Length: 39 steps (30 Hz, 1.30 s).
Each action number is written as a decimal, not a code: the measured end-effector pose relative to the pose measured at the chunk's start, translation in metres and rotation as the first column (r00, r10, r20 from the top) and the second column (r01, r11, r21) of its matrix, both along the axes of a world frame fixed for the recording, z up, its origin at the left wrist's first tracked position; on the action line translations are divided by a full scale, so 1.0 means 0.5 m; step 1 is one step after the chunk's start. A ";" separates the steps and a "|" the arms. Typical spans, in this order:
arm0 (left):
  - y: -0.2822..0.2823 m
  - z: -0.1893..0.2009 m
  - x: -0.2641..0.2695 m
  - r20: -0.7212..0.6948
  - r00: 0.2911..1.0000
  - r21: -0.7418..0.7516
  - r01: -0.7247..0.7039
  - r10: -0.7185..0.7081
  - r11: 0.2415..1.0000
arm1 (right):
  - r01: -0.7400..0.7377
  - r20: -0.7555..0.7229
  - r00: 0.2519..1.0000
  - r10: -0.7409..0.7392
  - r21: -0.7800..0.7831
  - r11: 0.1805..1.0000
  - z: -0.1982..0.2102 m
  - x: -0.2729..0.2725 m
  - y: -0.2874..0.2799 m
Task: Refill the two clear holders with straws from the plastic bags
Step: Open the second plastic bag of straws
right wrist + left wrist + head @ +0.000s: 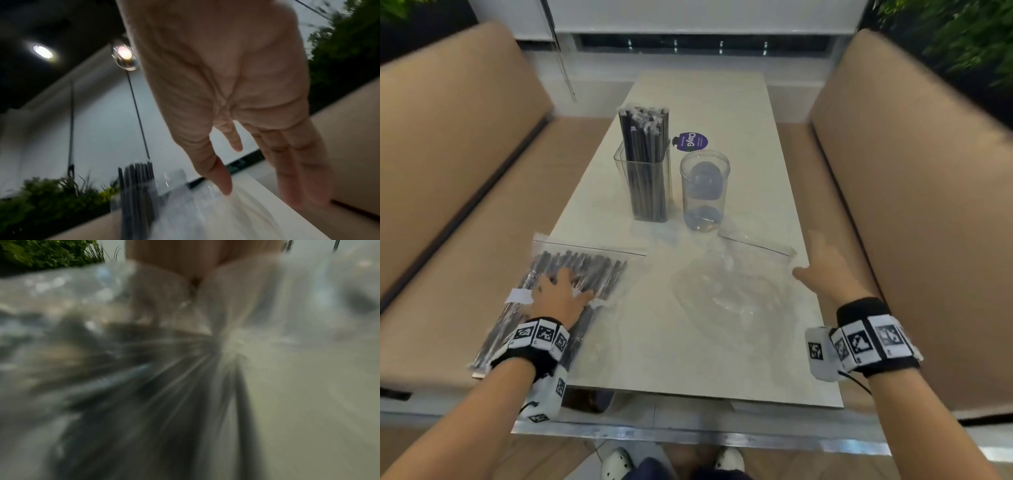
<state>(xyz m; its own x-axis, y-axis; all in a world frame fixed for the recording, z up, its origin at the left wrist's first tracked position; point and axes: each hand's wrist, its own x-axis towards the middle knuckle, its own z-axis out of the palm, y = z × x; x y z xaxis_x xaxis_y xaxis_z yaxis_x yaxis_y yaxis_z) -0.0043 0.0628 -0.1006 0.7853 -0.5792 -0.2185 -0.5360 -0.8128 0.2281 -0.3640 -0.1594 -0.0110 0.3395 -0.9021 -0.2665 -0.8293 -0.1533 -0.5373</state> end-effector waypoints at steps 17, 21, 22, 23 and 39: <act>-0.043 0.313 -0.042 0.597 0.727 -0.522 0.673 -0.340 0.524 | -0.449 0.649 0.760 0.040 0.480 0.754 0.162 0.375 0.081; -0.044 0.282 -0.021 0.625 0.636 -0.444 0.766 -0.452 0.465 | -0.527 0.736 0.676 -0.034 0.515 0.676 0.169 0.427 0.096; -0.040 0.275 -0.017 0.619 0.620 -0.420 0.780 -0.483 0.464 | -0.565 0.750 0.661 -0.014 0.510 0.648 0.173 0.435 0.098; -0.034 0.270 -0.013 0.618 0.589 -0.372 0.803 -0.522 0.465 | -0.606 0.755 0.655 0.018 0.511 0.610 0.179 0.440 0.104; -0.058 0.334 0.023 -0.470 0.797 -0.721 -0.098 -0.380 0.686 | -0.734 0.552 0.632 0.545 0.200 0.649 0.164 0.459 0.243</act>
